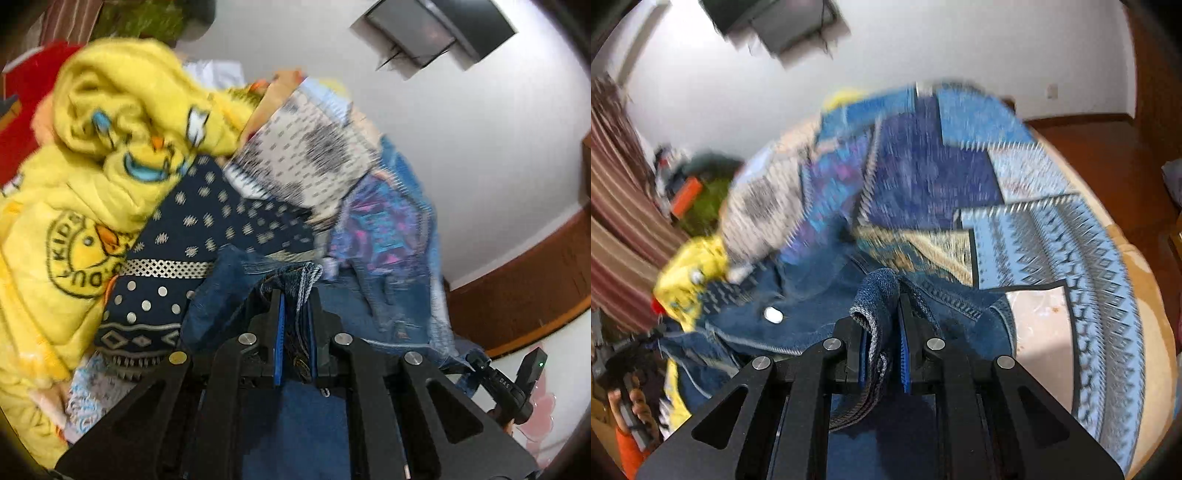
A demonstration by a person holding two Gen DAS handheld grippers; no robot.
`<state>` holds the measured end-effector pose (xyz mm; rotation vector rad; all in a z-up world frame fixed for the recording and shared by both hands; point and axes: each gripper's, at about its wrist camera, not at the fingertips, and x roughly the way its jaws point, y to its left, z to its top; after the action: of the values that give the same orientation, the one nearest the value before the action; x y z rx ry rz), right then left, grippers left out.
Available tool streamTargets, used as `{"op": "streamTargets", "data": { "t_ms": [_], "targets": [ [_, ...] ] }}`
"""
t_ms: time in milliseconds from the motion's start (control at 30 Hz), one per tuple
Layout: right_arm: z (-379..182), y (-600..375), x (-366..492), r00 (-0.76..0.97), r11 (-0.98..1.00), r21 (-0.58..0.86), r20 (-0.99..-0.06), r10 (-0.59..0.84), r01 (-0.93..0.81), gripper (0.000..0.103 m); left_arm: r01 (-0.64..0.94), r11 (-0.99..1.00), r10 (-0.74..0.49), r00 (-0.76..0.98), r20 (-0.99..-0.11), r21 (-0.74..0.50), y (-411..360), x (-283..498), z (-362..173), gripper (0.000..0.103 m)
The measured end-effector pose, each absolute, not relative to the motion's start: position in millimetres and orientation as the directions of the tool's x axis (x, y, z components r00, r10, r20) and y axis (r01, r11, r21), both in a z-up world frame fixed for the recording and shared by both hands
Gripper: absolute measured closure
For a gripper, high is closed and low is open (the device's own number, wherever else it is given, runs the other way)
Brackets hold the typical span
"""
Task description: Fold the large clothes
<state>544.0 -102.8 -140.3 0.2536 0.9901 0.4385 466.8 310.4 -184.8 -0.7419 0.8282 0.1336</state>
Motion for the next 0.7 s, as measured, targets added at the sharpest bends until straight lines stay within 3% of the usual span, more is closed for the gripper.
{"op": "streamTargets", "data": {
  "t_ms": [133, 233, 400, 500, 533, 600, 667, 700],
  "targets": [
    [-166, -97, 566, 0.355, 0.885, 0.37, -0.817, 0.454, -0.281, 0.087, -0.414, 0.754, -0.178, 0.618, -0.766, -0.51, 316, 485, -226, 0.093],
    [-170, -101, 568, 0.322, 0.87, 0.387, -0.818, 0.477, -0.305, 0.085, -0.397, 0.777, -0.177, 0.607, -0.775, -0.489, 313, 489, -242, 0.091],
    [-154, -94, 564, 0.289, 0.893, 0.321, -0.864, 0.413, -0.317, 0.082, -0.396, 0.821, -0.129, 0.573, -0.809, -0.411, 304, 494, -229, 0.09],
    [-133, -88, 559, 0.333, 0.899, 0.27, -0.86, 0.386, -0.345, 0.077, -0.376, 0.87, -0.067, 0.552, -0.831, -0.319, 290, 494, -210, 0.083],
    [-127, -87, 557, 0.348, 0.9, 0.261, -0.856, 0.383, -0.349, 0.073, -0.363, 0.878, -0.062, 0.561, -0.825, -0.313, 286, 492, -203, 0.081],
    [-106, -89, 549, 0.45, 0.924, 0.182, -0.831, 0.328, -0.337, 0.035, -0.345, 0.891, -0.048, 0.576, -0.816, -0.296, 280, 489, -189, 0.068],
    [-80, -97, 537, 0.584, 0.943, 0.098, -0.763, 0.277, -0.319, 0.021, -0.323, 0.907, -0.018, 0.612, -0.791, -0.27, 270, 482, -166, 0.057],
    [-70, -101, 530, 0.624, 0.947, 0.08, -0.734, 0.267, -0.311, 0.02, -0.314, 0.911, -0.012, 0.627, -0.779, -0.267, 267, 479, -159, 0.049]
  ]
}}
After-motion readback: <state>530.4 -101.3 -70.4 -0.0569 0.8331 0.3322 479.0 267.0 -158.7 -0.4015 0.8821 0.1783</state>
